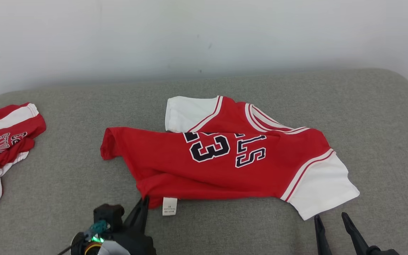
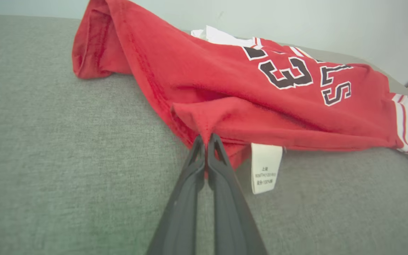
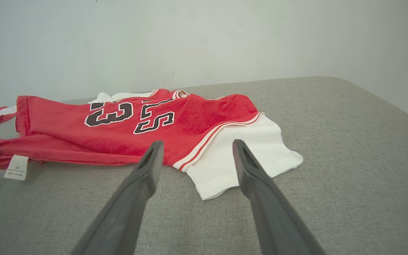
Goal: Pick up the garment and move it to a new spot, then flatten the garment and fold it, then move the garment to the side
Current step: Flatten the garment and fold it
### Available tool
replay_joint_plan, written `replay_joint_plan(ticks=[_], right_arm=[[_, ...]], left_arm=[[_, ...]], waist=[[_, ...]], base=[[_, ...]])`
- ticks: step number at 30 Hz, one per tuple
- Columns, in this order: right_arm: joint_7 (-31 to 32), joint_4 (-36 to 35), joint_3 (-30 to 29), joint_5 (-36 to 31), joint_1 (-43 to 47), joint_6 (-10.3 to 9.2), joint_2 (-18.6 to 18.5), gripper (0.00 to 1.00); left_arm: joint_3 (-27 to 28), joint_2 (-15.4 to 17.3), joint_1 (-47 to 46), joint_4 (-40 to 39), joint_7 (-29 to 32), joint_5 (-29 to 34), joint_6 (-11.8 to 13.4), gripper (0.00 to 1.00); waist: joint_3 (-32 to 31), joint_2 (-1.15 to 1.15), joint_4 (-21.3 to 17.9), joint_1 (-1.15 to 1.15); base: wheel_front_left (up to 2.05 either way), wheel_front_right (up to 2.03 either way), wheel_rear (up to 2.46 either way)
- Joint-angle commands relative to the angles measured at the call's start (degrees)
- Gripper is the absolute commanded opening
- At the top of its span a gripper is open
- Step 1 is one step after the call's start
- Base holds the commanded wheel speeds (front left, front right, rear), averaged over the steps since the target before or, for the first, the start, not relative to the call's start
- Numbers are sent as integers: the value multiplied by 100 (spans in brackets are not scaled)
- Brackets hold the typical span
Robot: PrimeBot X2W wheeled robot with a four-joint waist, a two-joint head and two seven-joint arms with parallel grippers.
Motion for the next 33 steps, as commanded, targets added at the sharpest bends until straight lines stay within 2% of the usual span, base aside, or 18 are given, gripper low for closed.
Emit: replay_joint_plan(ticks=[1, 5, 6, 7, 8, 14, 20, 26, 33], right_arm=[[-29, 9, -8, 48, 33, 5, -5, 100], [-41, 51, -29, 77, 7, 5, -5, 100], [-44, 63, -28, 82, -2, 5, -5, 100], [-46, 76, -25, 89, -13, 5, -5, 100], [-47, 90, -21, 89, -23, 5, -5, 100], [-55, 153, -65, 108, -18, 5, -5, 100], [-75, 134, -375, 40, 52, 5, -5, 100], [-118, 172, -681, -42, 9, 5, -4, 100], [-227, 342, -1010, -120, 234, 5, -4, 100]], left_arm=[[-13, 57, 200, -116, -14, 32, 12, 0], [-23, 144, 663, -468, -14, 42, 184, 0], [-21, 175, 758, -510, -2, 52, 240, 8], [-17, 195, 837, -557, 5, 66, 306, 82], [-2, 201, 895, -591, 8, 63, 370, 100], [161, 259, 1279, -918, -9, 87, 723, 100], [724, 283, 1835, -2104, -15, 446, 982, 100], [1202, 122, 2342, -3119, -16, 858, 778, 100], [1782, -169, 2970, -3858, -17, 1304, 307, 100]], waist=[[9, 0, 33, 0], [-4, 0, 68, 0], [-10, 0, 72, 0], [-16, 0, 76, 0], [-26, 0, 79, 0], [-167, 0, 52, 0], [-335, 0, 80, 0], [-440, 0, 150, 0], [-666, 0, 350, 0]], base=[[0, 0, 0], [0, 0, 0], [0, 0, 0], [0, 0, 0], [0, 0, 0], [0, 0, 0], [0, 0, 0], [0, 0, 0], [0, 0, 0]])
